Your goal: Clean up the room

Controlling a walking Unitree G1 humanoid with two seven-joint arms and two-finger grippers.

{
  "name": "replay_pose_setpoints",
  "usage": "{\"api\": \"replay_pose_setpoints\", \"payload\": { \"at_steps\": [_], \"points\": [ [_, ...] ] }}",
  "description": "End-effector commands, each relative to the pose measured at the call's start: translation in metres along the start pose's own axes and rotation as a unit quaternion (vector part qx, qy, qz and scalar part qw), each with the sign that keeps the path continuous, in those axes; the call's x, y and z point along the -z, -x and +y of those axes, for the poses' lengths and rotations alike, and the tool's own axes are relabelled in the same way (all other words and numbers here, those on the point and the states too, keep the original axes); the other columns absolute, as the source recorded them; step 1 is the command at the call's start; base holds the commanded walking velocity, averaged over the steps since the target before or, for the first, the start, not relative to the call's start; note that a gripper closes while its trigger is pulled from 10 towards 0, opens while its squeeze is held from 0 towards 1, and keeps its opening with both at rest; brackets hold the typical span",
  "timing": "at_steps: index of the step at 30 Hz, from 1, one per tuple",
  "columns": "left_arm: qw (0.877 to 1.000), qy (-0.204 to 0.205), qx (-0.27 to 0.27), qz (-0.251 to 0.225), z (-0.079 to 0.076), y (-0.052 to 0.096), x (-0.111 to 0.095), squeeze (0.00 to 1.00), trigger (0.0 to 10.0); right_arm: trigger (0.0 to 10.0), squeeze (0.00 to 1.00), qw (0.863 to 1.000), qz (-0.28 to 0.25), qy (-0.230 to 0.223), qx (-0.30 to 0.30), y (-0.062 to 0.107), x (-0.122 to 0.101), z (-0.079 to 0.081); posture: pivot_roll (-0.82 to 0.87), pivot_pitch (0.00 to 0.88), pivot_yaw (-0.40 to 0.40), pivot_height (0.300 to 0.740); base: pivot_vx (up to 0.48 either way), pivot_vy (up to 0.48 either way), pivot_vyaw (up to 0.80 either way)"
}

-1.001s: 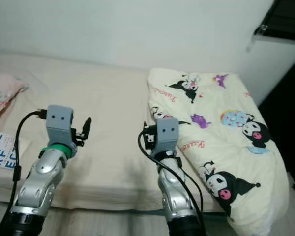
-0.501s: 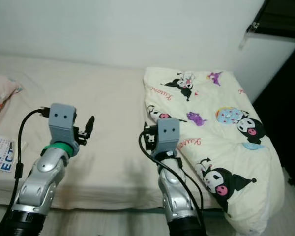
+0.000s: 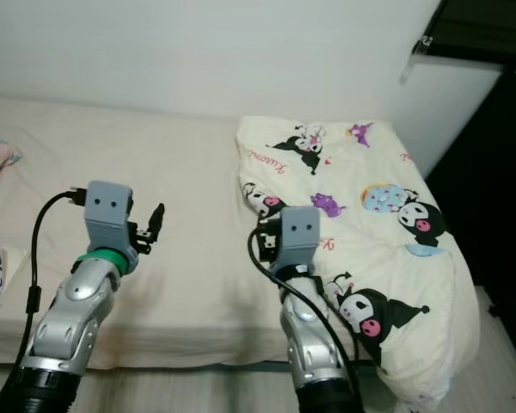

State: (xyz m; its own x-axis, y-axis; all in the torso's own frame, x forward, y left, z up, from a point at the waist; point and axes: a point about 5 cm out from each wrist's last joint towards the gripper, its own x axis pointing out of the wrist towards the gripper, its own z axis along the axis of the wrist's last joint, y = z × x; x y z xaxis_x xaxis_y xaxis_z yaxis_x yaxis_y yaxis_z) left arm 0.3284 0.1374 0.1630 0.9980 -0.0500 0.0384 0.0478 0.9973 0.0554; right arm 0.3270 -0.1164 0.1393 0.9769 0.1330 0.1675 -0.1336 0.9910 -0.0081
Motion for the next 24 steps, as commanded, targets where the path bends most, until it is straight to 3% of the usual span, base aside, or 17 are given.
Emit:
{"api": "replay_pose_setpoints", "payload": {
  "at_steps": [1, 24],
  "points": [
    [1.000, 0.003, -0.003, 0.013, 0.0002, 0.0001, 0.0047, 0.00, 10.0, 10.0, 0.00, 1.000, 0.007, -0.002, 0.005, 0.0037, 0.0049, -0.0035, 0.00, 0.070, -0.007, 0.740, 0.000, -0.461, 0.00],
    [1.000, 0.008, -0.003, 0.011, 0.0010, -0.0013, 0.0038, 0.00, 10.0, 10.0, 0.00, 1.000, 0.005, 0.000, 0.001, 0.0026, 0.0042, -0.0035, 0.00, 0.059, -0.008, 0.740, 0.000, -0.329, 0.00]
  ]
}}
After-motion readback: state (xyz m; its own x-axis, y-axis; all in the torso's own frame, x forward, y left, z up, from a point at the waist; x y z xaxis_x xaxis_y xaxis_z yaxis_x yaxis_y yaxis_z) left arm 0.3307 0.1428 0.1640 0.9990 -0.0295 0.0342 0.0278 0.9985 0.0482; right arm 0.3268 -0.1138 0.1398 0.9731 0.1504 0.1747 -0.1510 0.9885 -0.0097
